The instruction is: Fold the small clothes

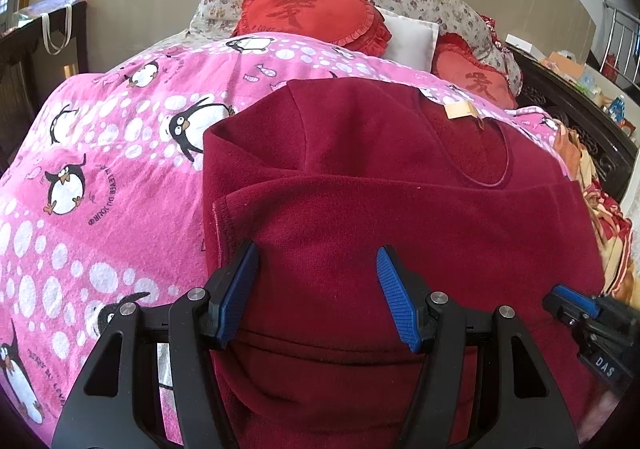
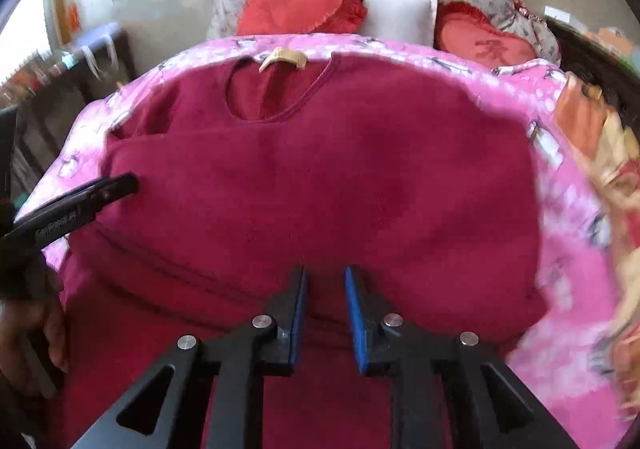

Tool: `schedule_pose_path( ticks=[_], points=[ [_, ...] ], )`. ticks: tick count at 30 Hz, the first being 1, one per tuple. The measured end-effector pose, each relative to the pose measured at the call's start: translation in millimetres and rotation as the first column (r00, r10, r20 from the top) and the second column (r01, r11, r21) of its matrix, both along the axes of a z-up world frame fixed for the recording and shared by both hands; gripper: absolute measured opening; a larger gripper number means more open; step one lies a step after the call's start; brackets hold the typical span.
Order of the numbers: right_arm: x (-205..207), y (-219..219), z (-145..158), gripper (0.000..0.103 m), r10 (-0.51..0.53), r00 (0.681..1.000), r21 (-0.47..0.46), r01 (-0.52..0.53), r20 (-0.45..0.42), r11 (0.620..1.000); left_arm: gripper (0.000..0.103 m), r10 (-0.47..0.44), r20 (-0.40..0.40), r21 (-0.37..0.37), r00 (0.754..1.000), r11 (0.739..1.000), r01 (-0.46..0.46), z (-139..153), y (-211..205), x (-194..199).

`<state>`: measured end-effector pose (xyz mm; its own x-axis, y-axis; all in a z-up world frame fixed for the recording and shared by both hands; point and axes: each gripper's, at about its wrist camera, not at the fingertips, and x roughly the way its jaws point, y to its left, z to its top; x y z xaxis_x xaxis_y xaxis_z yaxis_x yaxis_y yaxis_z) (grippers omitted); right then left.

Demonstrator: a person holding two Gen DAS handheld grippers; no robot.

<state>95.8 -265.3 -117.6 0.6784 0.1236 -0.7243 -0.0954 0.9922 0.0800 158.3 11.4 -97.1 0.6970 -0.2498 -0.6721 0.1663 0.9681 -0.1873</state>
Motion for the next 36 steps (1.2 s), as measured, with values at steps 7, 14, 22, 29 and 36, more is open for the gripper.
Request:
schedule_pose_path(
  ticks=[7,14,22,29,36],
  points=[
    [5.3,-5.3,-2.1,0.019,-0.003,1.0,0.057,0.002,0.013,0.998,0.071,-0.017,-0.005,0.038,1.0,0.999,0.018,0.7,-11.4,0.8],
    [1.3,-6.0,-5.4,0.019,-0.002,1.0,0.066,0.001,0.017,0.998,0.087,-0.054,-0.019,0.206,0.998,0.977,0.056,-2.8,-41.5,0.7],
    [1.1,-5.1,-4.5,0.019,-0.003,1.0,0.056,0.001,0.021,0.998,0.092,-0.066,-0.032,0.23,0.997,0.97,0.071,-5.7,-45.1,4.5],
    [1.3,-4.8,-4.4,0.019,-0.003,1.0,0.065,0.002,0.02,0.998,0.093,-0.063,-0.029,0.254,0.998,0.965,0.068,-6.1,-49.4,5.4],
    [3.2,-11.0,-3.7,0.02,0.011,1.0,0.103,-0.011,0.002,0.995,0.093,-0.166,-0.142,0.248,0.976,0.948,0.197,18.1,-40.6,0.1]
  ],
)
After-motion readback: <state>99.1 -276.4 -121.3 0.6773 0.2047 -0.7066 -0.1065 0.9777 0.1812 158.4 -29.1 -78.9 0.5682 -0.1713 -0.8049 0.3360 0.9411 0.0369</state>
